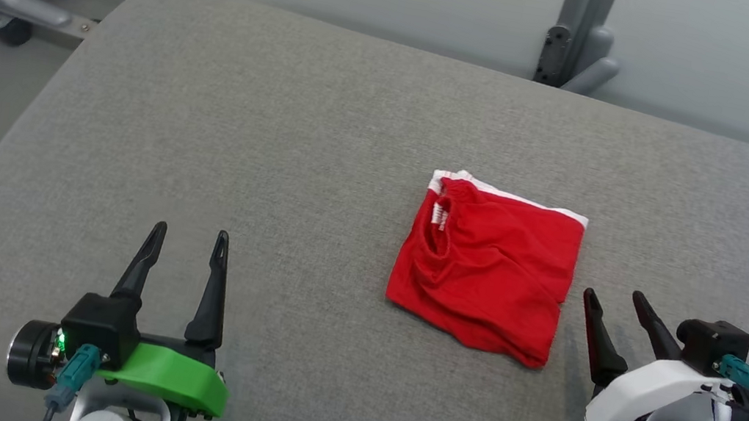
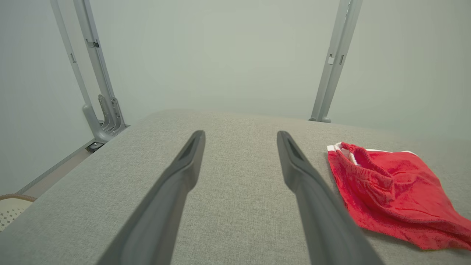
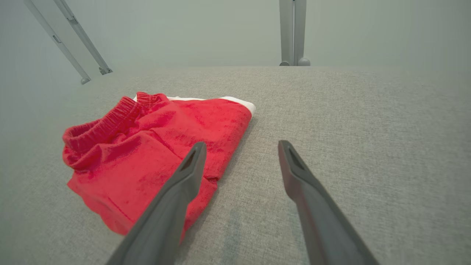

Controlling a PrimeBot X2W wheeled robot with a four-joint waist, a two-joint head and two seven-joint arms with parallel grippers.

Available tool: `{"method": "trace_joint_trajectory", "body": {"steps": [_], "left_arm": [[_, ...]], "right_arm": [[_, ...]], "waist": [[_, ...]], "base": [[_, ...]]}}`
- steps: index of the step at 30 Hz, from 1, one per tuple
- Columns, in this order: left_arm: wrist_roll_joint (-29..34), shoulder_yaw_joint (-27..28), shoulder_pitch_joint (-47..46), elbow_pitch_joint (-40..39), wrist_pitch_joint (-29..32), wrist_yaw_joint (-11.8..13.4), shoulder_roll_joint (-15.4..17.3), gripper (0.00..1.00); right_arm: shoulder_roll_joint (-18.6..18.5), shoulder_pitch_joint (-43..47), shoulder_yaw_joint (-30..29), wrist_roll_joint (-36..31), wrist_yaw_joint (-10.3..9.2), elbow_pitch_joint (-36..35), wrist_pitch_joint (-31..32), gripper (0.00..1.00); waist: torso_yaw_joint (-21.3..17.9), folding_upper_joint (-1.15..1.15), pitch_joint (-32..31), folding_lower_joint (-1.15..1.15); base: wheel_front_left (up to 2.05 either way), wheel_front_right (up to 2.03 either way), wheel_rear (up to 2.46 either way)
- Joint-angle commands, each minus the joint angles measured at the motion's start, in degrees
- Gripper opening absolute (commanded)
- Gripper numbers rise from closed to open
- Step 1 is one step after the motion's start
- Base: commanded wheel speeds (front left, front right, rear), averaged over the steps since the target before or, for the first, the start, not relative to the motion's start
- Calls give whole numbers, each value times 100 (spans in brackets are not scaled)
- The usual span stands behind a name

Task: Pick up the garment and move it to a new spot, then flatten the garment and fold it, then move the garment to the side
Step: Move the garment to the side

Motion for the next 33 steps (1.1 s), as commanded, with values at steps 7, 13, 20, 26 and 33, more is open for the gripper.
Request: {"method": "trace_joint_trajectory", "body": {"steps": [7, 13, 20, 26, 33], "left_arm": [[-52, -52, -208, 202, -156, -34, -63, 100], [-48, -85, -294, 281, -191, -40, -55, 100], [-56, -89, -338, 315, -218, -4, -19, 100], [-75, -65, -293, 295, -224, 27, 31, 100], [-31, -36, -315, 178, -178, 95, 115, 100]], "right_arm": [[74, -595, 511, 459, -1, 1031, -6, 100], [212, -862, 803, 796, -1, 1624, 201, 100], [62, -1063, 1305, 1082, -1, 1629, 158, 0], [-166, -1192, 1689, 1136, -2, 1341, 30, 0], [-737, -1086, 2305, 1087, -3, 662, -34, 0]], "waist": [[684, 0, 461, 0], [640, 0, 494, 0], [439, 0, 483, 0], [78, 0, 513, 0], [-853, 0, 635, 0]], "base": [[0, 0, 0], [0, 0, 0], [0, 0, 0], [0, 0, 0], [0, 0, 0]]}}
